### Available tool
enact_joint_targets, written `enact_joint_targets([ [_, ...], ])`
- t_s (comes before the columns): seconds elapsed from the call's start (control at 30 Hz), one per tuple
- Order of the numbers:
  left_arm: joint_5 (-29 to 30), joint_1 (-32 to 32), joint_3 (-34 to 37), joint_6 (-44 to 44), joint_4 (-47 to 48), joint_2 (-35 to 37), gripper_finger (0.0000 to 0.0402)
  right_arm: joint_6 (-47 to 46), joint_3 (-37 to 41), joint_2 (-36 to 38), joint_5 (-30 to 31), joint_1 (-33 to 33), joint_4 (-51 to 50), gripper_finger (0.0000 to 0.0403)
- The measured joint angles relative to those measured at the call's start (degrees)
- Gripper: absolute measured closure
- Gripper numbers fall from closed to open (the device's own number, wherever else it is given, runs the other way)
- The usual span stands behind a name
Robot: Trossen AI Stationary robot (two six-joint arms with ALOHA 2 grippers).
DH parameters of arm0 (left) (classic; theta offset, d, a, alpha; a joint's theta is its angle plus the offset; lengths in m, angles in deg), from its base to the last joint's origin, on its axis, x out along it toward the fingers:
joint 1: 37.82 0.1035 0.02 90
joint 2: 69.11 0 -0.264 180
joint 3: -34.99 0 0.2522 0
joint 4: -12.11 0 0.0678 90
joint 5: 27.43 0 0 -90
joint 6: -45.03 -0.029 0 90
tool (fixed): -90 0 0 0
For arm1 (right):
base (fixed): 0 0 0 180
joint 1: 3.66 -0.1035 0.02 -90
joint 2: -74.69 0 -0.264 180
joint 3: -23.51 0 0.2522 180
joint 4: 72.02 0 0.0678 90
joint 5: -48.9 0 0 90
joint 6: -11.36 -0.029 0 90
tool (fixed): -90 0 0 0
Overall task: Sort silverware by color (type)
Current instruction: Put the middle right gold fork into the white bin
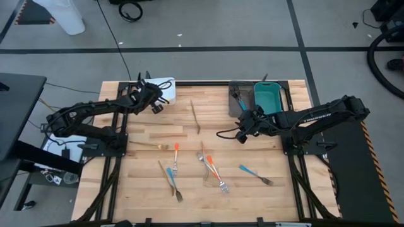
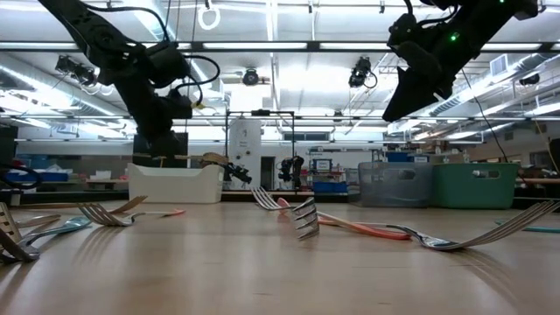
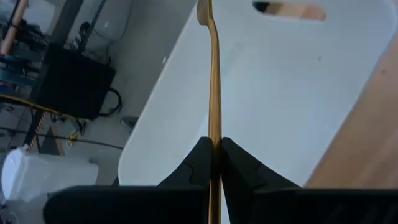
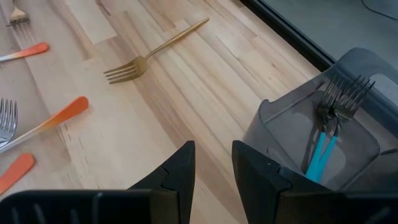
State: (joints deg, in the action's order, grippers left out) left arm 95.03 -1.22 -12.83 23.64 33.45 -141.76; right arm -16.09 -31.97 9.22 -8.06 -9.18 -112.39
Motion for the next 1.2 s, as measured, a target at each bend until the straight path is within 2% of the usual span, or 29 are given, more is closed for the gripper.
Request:
enact_joint_targets([
  [0.43, 0.18, 2.68, 0.00, -0.79, 3.45, 0.00, 0.0377, -0.93, 0.00, 0.00, -0.04, 0.00, 0.00, 0.0286],
  [0.97, -8.45, 6.18, -0.02, -5.53, -0.24, -0.04, 0.0377, -1.35, -0.02, 0.00, -0.26, -0.04, 0.04, 0.0286],
  [1.2, -10.23, 7.53, -0.02, -7.67, -0.53, -0.07, 0.0377, -0.98, -0.02, 0.00, -1.16, -0.05, 1.34, 0.0286],
])
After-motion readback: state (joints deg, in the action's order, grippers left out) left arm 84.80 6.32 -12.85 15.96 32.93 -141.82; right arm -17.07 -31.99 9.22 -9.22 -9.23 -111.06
